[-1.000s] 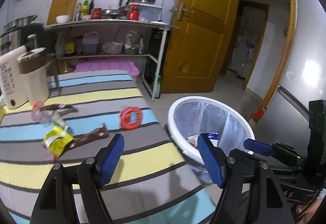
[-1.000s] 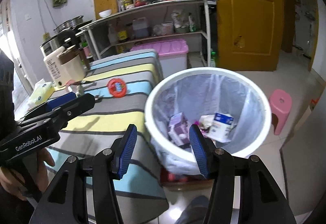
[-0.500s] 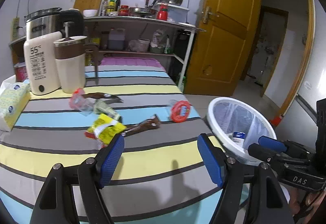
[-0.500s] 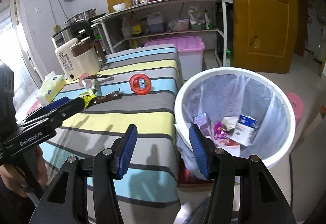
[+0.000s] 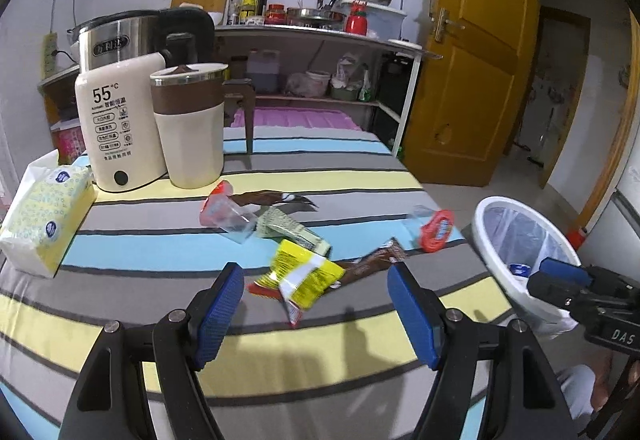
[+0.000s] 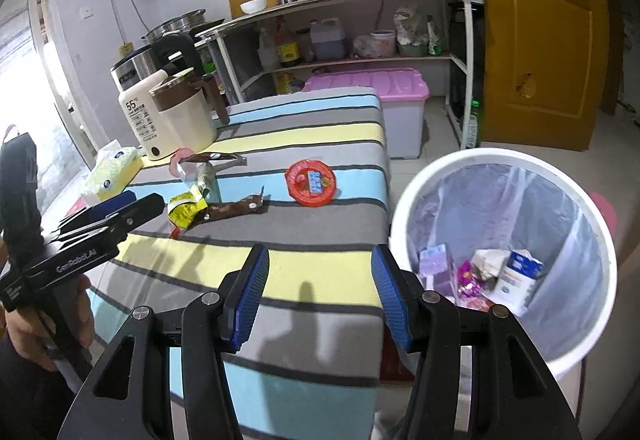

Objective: Collect trash
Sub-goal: 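Grasp the red jelly cup with the right tool while the left tool grasps the yellow wrapper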

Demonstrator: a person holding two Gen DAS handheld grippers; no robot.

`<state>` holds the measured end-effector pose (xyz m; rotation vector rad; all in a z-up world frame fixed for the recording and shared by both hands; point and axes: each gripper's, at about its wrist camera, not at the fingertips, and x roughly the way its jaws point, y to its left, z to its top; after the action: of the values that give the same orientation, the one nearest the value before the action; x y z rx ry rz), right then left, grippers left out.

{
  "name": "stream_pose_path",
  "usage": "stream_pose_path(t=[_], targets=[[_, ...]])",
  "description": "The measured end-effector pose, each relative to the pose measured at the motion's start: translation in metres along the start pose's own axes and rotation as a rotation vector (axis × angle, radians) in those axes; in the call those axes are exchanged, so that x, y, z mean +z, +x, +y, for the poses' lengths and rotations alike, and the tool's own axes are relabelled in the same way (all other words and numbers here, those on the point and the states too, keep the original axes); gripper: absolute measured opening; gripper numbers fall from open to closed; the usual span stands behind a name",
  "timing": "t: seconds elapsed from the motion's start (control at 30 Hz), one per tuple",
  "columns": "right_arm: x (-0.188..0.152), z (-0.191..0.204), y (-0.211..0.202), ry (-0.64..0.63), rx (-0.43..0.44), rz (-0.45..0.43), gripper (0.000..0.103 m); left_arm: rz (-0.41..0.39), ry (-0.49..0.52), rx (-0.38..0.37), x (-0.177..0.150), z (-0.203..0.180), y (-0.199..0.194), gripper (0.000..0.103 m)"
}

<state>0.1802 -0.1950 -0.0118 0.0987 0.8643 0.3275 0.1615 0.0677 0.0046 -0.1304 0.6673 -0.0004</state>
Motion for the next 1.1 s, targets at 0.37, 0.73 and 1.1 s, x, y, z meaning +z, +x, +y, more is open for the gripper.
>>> stream_pose_path(t=[0.37, 0.73, 1.1], targets=[[0.027, 0.010, 0.038, -0.021, 0.011, 0.021, 0.055, 0.103, 0.024, -0.005, -0.002, 0.011, 0.040, 0.074], [0.047, 0.009, 0.078, 0.003, 0.001, 0.034, 0.055, 0.144, 0.001, -0.007, -0.002, 0.016, 0.048, 0.048], [0.053, 0.009, 0.105, 0.022, -0.007, 0.090, 0.050, 0.124, 0.009, -0.008, -0.002, 0.013, 0.042, 0.032]])
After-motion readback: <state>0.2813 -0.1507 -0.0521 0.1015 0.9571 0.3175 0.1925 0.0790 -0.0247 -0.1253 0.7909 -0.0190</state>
